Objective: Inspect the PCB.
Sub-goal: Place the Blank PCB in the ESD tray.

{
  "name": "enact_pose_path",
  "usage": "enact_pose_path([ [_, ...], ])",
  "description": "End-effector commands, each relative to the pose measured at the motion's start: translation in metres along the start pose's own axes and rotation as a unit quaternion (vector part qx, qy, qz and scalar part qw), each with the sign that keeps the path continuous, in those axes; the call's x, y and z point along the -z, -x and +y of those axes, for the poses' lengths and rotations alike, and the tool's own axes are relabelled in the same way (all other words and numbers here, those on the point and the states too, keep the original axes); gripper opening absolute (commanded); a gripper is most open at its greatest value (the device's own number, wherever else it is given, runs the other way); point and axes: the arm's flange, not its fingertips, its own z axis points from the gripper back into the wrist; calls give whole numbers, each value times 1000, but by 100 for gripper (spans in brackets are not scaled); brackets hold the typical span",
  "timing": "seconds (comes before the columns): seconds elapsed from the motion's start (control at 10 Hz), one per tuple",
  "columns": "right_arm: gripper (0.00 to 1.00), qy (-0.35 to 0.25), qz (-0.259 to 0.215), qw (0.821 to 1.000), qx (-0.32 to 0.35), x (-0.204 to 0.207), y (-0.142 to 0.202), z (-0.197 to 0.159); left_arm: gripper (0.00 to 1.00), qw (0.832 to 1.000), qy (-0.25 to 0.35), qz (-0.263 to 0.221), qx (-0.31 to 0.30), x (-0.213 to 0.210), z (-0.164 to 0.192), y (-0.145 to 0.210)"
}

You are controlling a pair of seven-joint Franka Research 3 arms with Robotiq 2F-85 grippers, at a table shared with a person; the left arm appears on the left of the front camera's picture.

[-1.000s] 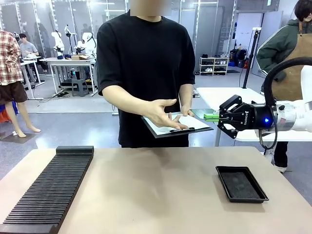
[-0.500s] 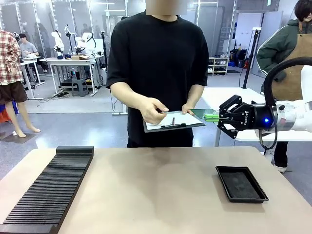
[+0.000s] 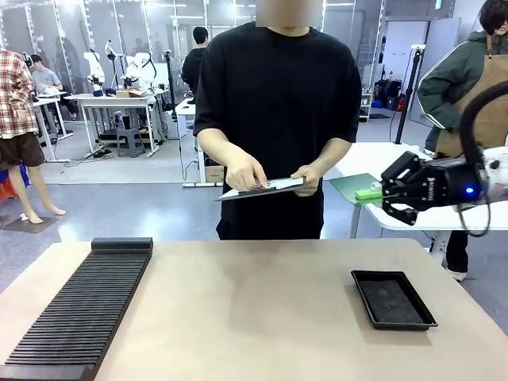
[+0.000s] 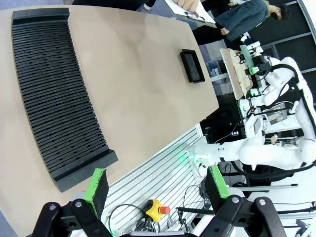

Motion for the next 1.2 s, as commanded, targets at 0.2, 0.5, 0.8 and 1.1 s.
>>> enact_pose_path([
  [0.2, 3, 110, -51, 992, -18, -28, 20, 13, 100, 1000, -10, 4, -4, -2, -2, 0],
  [0.5, 3, 199, -43, 978, -36, -33, 12, -14, 100, 1000, -10, 4, -4, -2, -2, 0],
  [0.8, 3, 319, -48, 945, -54, -20, -9, -54, 100, 1000, -10, 4, -4, -2, -2, 0],
  [1.1, 3, 346, -40, 936, -46, -7, -28, -101, 100, 1000, -10, 4, -4, -2, -2, 0],
])
